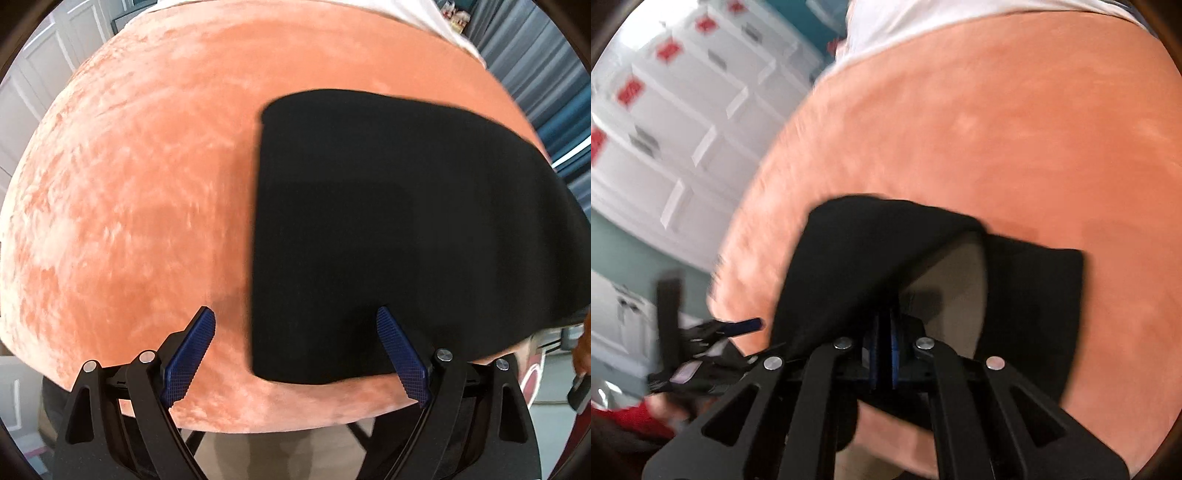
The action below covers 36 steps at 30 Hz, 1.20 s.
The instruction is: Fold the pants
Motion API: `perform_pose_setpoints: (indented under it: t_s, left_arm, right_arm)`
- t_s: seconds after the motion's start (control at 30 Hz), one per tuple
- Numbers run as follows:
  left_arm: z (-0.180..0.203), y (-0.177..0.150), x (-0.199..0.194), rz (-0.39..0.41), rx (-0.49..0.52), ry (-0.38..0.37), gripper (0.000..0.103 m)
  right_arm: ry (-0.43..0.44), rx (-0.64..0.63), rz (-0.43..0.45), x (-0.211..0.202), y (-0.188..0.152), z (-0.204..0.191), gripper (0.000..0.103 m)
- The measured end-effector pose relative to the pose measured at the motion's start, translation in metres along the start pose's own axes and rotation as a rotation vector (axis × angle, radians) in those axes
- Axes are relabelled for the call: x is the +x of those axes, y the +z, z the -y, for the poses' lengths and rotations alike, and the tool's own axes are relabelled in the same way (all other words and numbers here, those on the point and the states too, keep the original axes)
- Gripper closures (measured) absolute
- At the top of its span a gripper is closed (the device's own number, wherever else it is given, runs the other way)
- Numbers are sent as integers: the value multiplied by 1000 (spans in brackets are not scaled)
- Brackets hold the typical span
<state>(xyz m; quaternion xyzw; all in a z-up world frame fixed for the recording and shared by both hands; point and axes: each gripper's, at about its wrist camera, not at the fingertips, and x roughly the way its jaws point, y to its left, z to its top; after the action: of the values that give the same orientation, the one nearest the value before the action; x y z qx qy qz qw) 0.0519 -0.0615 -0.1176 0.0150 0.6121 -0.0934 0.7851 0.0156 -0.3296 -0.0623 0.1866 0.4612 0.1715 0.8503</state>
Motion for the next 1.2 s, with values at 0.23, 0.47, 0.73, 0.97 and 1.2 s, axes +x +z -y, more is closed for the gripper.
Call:
perform_pose_setpoints:
  t_s: [0.23,0.47,0.73,0.97,1.2]
  left_arm:
    - [1,0,38,-76,-24,-6,15]
    - [-15,4,34,-74,-96,-77,15]
    - [-14,10,46,-79,-115,-46,5]
    - [2,14,55,-70,-100,21,5]
    - [5,10,54,-63,-95,15,5]
  right_arm:
    - [-66,272,-23,18,-44,95,99]
    - [-127,215,116,-34,-46,62,44]
    - [-195,133,59,24,-31,49,92]
    - [-306,247,70,22,-23,80,87]
    - [-205,34,95,38,3,4,89]
